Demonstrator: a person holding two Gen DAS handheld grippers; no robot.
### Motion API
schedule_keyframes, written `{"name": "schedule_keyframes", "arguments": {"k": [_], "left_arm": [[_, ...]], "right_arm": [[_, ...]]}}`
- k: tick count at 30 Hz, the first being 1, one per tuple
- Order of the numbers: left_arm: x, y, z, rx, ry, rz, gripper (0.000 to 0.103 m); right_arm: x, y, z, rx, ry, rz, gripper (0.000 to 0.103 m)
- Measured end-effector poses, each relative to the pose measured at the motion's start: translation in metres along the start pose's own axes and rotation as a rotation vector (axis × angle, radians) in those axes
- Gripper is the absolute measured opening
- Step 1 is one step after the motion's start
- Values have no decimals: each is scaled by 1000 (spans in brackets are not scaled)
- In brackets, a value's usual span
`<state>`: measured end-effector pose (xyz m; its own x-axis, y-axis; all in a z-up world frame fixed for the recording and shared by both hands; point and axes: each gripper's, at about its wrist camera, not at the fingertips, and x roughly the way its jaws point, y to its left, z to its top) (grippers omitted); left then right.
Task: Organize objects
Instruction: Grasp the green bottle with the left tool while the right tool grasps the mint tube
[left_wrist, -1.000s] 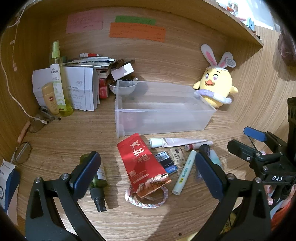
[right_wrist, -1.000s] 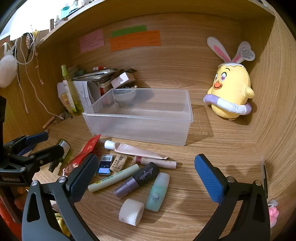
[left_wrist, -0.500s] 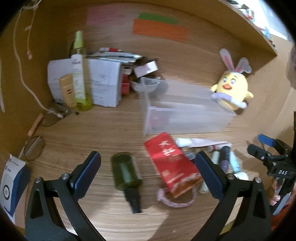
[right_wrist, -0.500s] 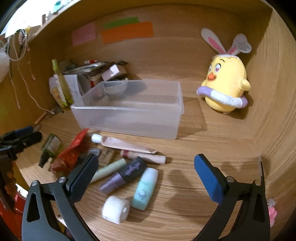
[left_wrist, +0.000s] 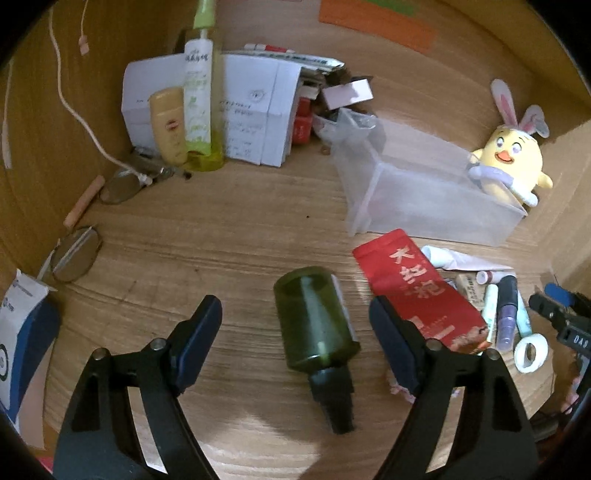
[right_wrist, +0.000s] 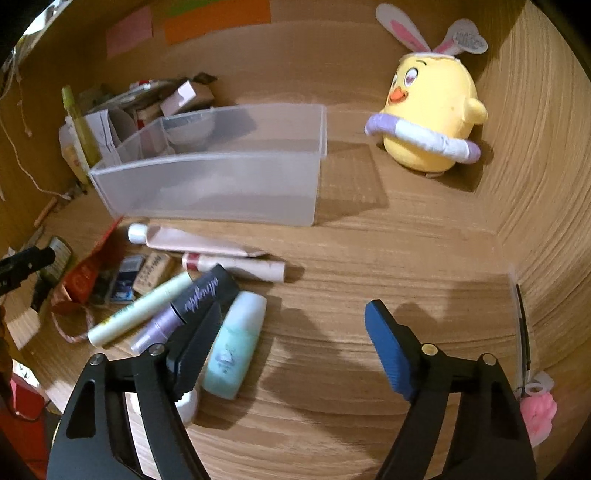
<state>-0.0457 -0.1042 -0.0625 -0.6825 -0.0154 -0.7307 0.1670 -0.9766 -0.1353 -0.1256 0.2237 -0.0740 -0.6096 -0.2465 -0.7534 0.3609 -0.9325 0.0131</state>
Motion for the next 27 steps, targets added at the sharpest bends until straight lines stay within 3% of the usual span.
{"name": "schedule_keyframes", "arguments": {"k": [5, 13, 19, 27], "left_arm": [[8, 1, -1, 1, 16, 8, 72], [14, -4, -2, -2, 21, -2, 42], [12, -2, 2, -23, 8, -1, 41], [-2, -18, 13, 0, -60, -33, 41]], "right_arm": [[10, 6, -3, -18, 36, 45, 70], [17, 7, -3, -16, 58, 88, 39], [18, -1, -2, 15, 63, 123, 22], [18, -14, 0, 28, 43, 61, 21]]}}
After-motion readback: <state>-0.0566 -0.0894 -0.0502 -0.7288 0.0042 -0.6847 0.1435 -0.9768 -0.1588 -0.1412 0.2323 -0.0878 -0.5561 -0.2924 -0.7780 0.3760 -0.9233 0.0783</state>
